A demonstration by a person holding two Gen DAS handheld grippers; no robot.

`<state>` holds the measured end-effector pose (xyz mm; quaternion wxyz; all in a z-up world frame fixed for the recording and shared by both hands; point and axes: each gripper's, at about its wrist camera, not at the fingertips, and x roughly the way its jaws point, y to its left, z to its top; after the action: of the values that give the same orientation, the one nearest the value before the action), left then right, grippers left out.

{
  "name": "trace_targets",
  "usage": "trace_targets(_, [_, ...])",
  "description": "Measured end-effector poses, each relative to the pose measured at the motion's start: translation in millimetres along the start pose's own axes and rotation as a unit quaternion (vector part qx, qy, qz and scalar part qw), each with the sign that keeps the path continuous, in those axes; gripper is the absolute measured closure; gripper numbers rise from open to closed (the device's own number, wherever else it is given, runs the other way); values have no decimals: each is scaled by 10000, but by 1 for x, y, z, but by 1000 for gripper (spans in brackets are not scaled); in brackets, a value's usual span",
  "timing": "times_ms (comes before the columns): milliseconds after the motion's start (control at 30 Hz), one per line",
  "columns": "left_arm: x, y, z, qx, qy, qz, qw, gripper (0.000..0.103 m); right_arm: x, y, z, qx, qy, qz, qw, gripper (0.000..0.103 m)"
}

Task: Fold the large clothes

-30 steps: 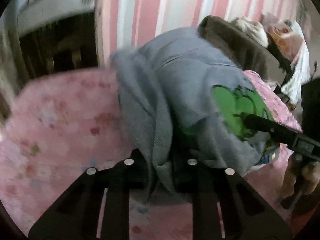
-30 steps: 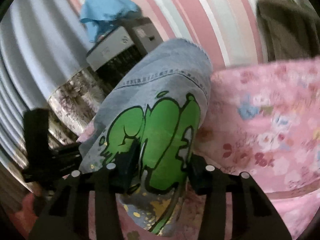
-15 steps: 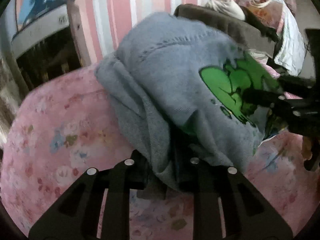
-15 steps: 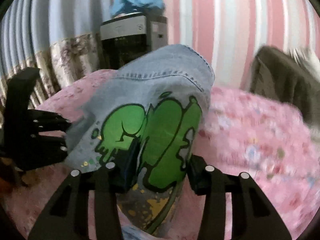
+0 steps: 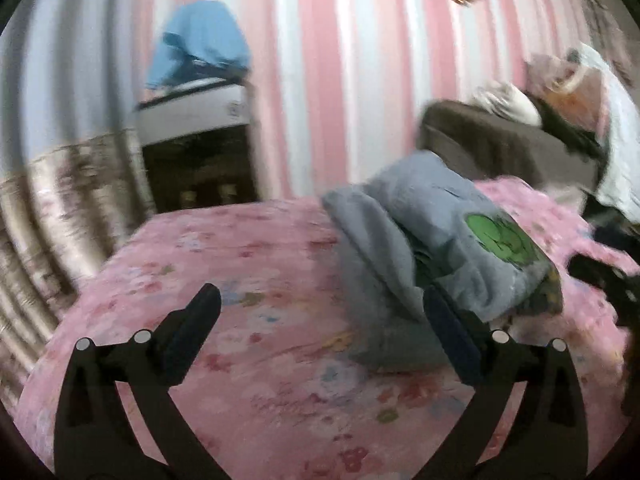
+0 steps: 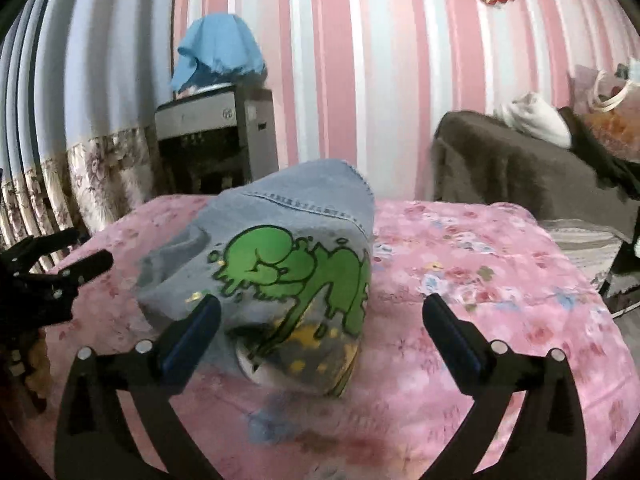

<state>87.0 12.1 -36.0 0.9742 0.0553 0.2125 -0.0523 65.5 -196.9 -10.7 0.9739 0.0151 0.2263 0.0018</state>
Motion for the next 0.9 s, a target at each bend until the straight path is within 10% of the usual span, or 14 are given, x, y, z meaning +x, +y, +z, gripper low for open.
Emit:
trace_targets(200, [-33,-6,-14,128,-597,903,9940,3,-33,6,-23,-122,-677,-642,9956,2])
trace_targets(900, [-29,6,-32,-277,-476,684,9961,3,-42,-1,-24,93,-848,-717,9938,2])
